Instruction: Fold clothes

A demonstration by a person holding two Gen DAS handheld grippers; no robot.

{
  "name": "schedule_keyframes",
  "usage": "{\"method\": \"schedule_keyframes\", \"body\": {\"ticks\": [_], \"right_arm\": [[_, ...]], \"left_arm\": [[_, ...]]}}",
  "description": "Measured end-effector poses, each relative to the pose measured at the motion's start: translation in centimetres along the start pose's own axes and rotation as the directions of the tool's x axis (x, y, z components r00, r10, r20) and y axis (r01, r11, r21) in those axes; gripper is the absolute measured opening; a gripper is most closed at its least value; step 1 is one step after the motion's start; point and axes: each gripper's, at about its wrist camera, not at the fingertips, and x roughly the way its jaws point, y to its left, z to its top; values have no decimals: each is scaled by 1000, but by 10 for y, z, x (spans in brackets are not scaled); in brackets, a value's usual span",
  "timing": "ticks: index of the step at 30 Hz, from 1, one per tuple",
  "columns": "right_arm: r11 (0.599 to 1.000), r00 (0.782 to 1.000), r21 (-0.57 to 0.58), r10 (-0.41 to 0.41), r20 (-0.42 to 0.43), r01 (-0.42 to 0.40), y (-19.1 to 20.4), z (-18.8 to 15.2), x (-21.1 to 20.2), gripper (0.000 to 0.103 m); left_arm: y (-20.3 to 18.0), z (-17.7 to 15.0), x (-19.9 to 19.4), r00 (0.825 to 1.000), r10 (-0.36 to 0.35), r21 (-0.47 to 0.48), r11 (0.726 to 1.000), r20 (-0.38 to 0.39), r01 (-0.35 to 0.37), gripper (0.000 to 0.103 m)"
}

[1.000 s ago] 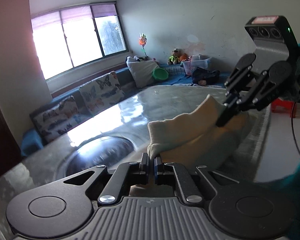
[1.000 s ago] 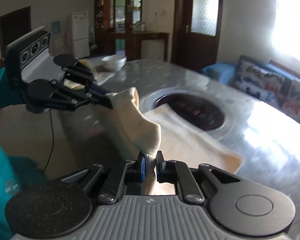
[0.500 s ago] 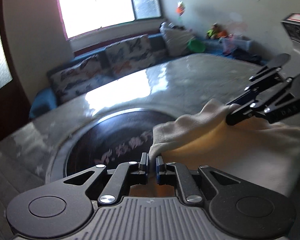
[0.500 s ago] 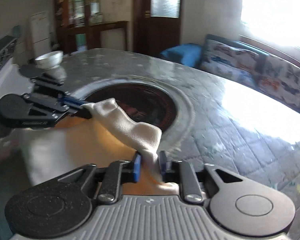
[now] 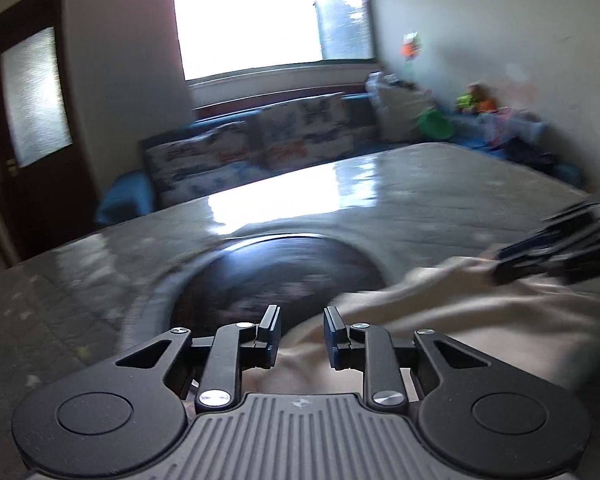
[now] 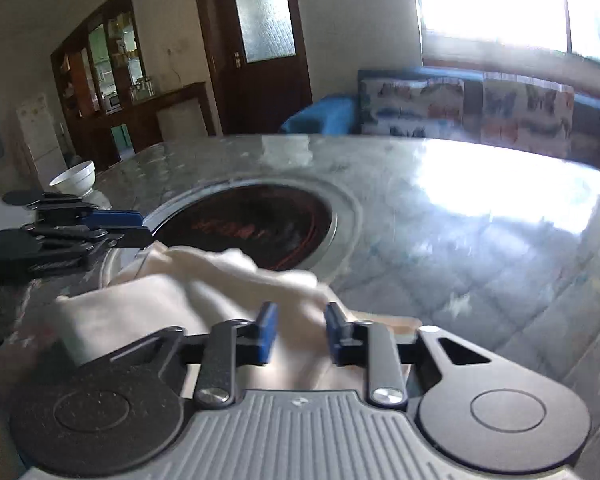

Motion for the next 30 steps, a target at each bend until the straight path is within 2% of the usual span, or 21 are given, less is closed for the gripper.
{"method": "schedule_keyframes", "body": {"ticks": [4, 6, 10, 14, 17, 21, 25, 30], "right_arm": [[998, 999, 58, -36, -13, 37, -10, -8, -1, 21], [995, 998, 81, -55, -16, 56, -16, -10, 0, 18], [994, 997, 84, -72, -2, 72, -17, -7, 0, 18], [999, 1000, 23, -26, 13, 26, -1, 6, 5, 19], [1000, 1000, -13, 0, -22, 0, 8, 13, 23, 19], [1000, 999, -17, -10, -47, 9, 12, 17, 49, 18], [1000, 999, -8, -19, -44, 19, 18, 23, 53, 19], [996, 998, -87, -3, -63, -2, 38, 32, 54, 20]], "left_arm": [[-29, -7, -7, 994, -110, 34, 993, -10, 110, 27], [-38, -12, -3, 991, -133, 56, 989, -34, 135, 27], [-40, -18, 3, 989, -137, 42, 989, -57, 140, 26], [-39, -19, 3, 988, -146, 18, 989, -56, 147, 27], [-41, -20, 4, 987, -150, 13, 988, -61, 151, 27], [-41, -25, 4, 986, -151, 1, 988, -70, 152, 27], [-40, -26, 4, 986, -154, -13, 988, -67, 153, 28], [-41, -29, 4, 986, -153, -16, 988, -61, 153, 28]]}}
